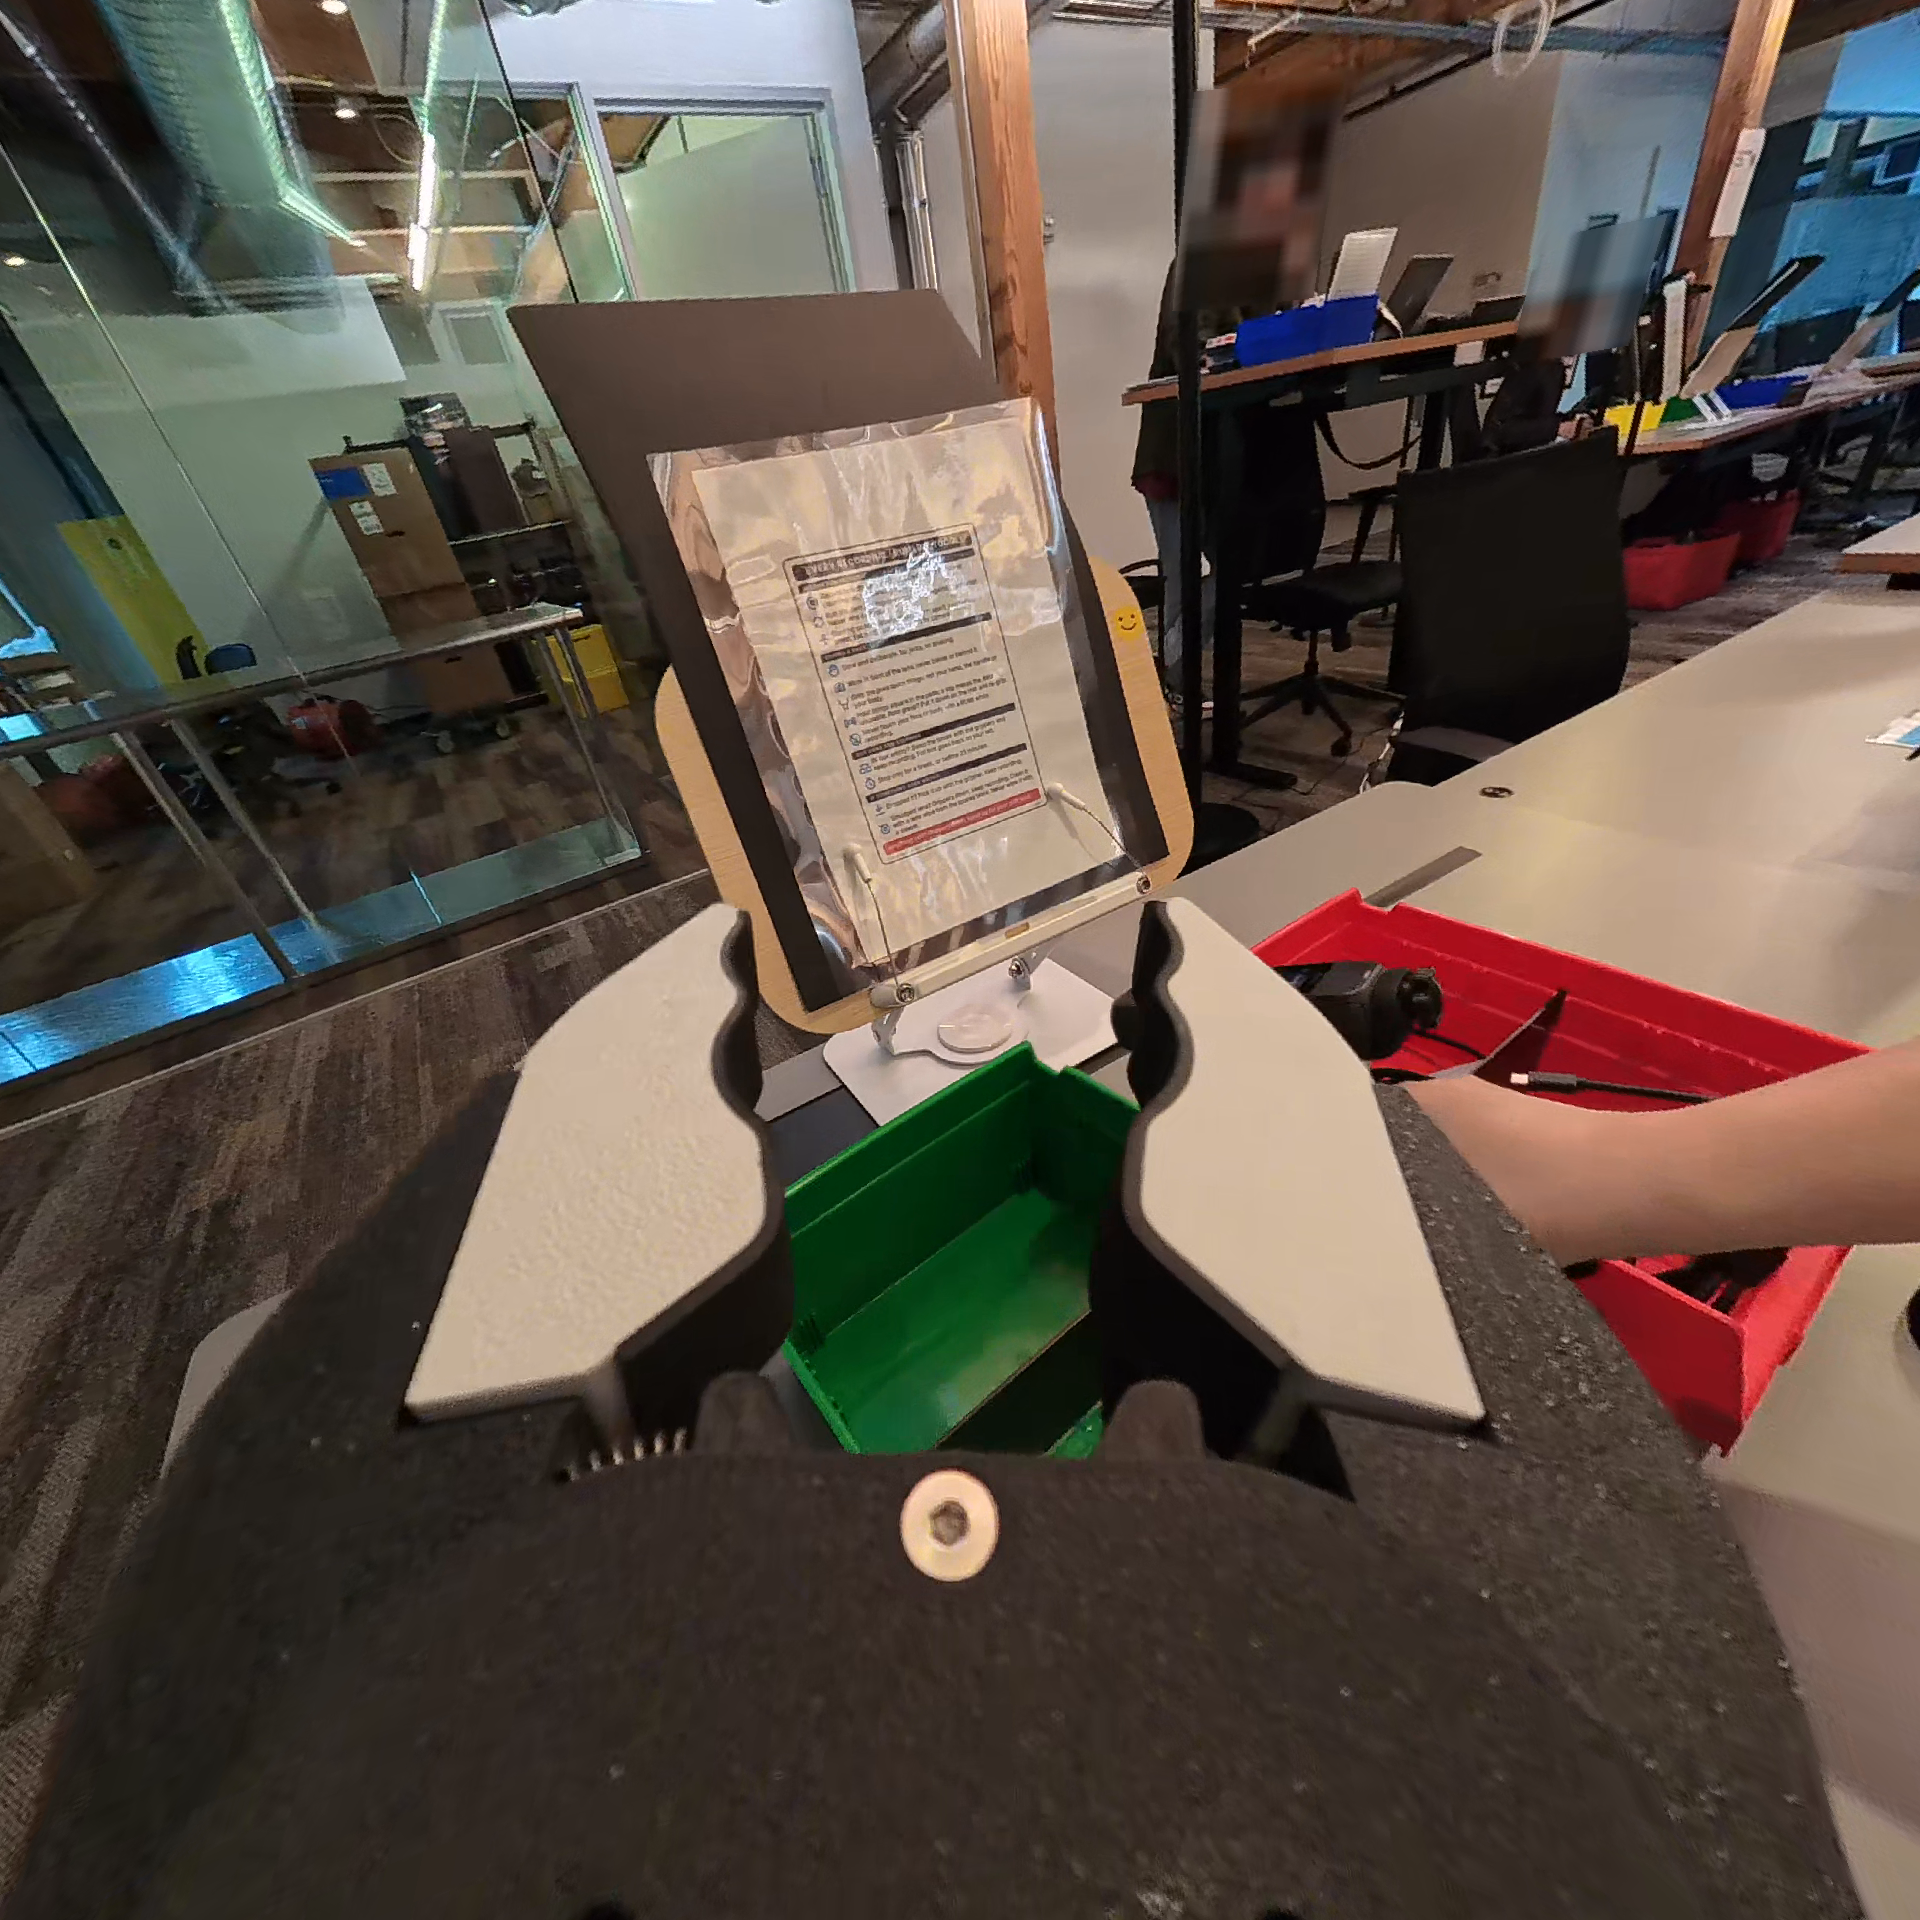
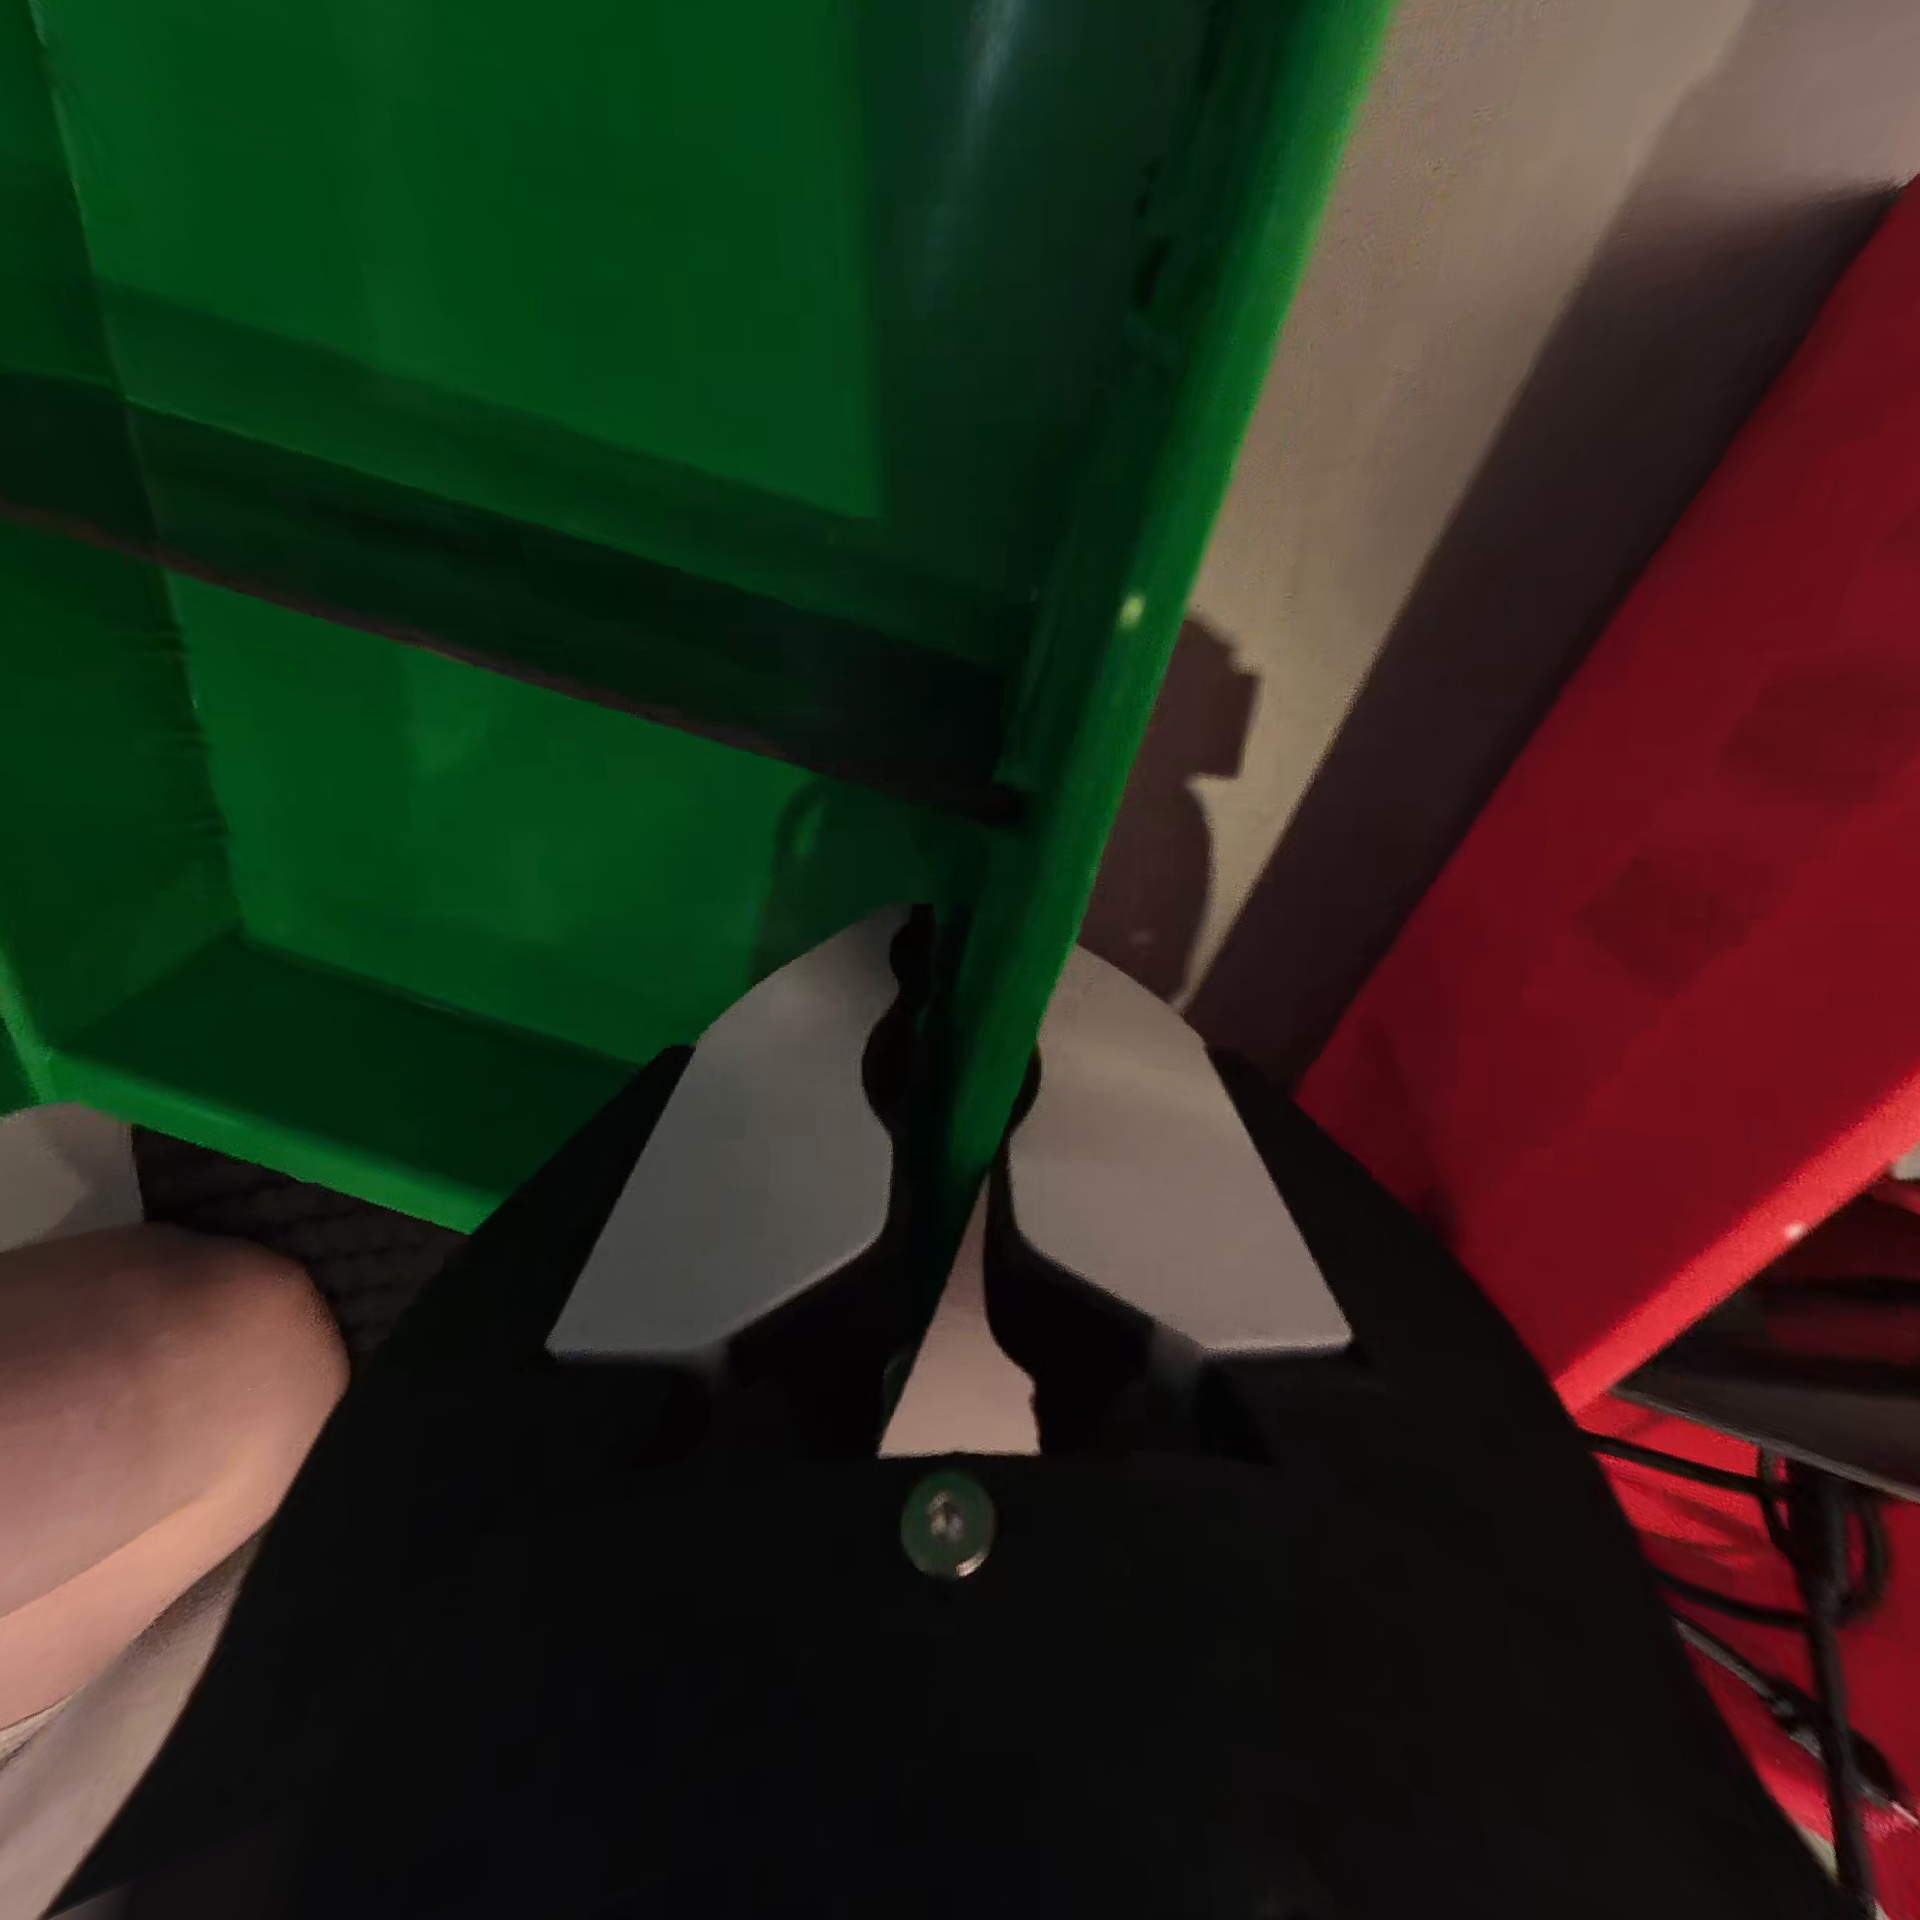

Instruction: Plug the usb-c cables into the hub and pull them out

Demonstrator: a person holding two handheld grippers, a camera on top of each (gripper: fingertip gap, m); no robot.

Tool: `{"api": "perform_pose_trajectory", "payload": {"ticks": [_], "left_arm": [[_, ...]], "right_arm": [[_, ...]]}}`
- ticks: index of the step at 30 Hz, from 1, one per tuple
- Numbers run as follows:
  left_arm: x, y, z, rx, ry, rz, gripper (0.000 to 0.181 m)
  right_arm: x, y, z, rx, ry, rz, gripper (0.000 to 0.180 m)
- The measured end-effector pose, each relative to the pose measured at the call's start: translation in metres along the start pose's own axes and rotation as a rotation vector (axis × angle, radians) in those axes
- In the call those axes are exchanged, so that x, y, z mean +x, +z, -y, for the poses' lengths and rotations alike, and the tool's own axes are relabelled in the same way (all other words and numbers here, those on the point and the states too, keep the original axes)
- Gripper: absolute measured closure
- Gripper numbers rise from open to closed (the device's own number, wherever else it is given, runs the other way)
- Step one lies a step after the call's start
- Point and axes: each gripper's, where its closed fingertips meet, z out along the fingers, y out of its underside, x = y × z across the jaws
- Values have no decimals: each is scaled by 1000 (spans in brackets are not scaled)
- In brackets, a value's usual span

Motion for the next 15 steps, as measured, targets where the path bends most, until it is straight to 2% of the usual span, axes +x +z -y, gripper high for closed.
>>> {"api": "perform_pose_trajectory", "payload": {"ticks": [9,15], "left_arm": [[1,3,0,-2,-8,8,115],[2,-7,15,59,-21,37,112]], "right_arm": [[-8,-2,3,-39,-33,24,173],[-22,-26,3,-55,-45,92,173]]}}
